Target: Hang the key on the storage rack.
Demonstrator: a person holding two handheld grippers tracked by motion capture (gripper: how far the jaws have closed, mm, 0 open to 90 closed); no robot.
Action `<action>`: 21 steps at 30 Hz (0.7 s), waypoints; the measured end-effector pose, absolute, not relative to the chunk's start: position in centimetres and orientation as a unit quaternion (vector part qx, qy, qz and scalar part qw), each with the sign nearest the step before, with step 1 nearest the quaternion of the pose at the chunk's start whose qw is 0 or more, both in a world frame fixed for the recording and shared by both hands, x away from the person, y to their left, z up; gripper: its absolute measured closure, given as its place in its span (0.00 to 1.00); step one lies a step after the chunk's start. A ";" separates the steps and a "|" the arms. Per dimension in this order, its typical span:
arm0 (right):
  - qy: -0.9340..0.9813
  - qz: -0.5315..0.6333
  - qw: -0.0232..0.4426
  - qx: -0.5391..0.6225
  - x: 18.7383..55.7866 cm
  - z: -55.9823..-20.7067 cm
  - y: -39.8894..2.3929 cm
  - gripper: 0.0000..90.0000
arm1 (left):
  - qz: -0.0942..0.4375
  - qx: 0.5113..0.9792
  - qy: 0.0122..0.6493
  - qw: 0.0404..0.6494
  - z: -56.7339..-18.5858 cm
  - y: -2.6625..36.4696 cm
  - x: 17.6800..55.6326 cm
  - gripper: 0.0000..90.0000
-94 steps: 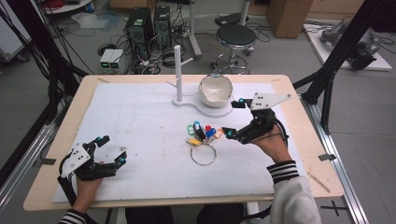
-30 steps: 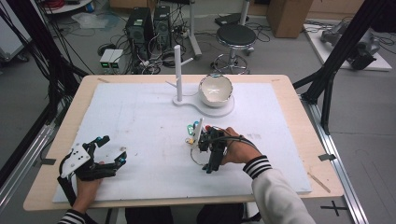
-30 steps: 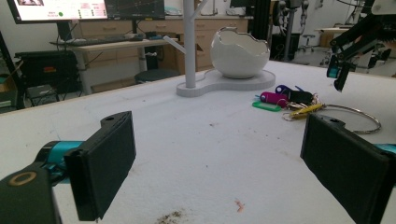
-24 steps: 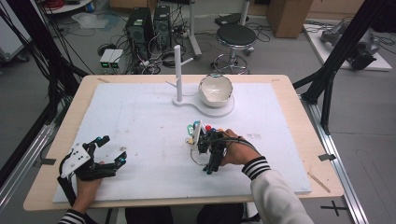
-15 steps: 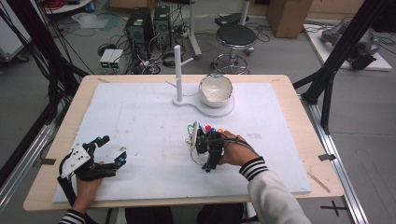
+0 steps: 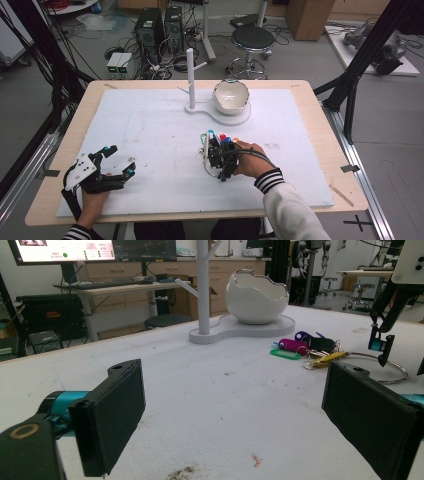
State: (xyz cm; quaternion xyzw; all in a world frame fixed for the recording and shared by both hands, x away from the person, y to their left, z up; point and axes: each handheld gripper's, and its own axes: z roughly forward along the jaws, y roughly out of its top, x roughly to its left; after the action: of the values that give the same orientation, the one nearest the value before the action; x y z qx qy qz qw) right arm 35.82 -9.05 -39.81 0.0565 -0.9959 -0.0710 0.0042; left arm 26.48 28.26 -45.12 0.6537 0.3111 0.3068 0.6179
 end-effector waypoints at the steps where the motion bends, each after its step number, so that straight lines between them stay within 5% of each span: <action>1: -0.996 -0.068 0.006 0.060 35.8 -39.9 -9.0 0.69 | 0.307 0.654 0.311 0.618 -45.1 28.3 26.5 0.12; 21: -0.996 -0.029 0.013 0.079 35.3 -40.3 -8.7 0.86 | 0.307 0.654 0.311 0.618 -45.1 28.3 26.5 0.12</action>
State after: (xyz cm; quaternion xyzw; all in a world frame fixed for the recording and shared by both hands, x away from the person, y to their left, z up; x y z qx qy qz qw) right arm 35.34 -8.65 -40.27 0.0791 -0.9964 -0.0292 0.0128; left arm 26.51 28.32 -45.12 0.6537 0.3115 0.3068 0.6177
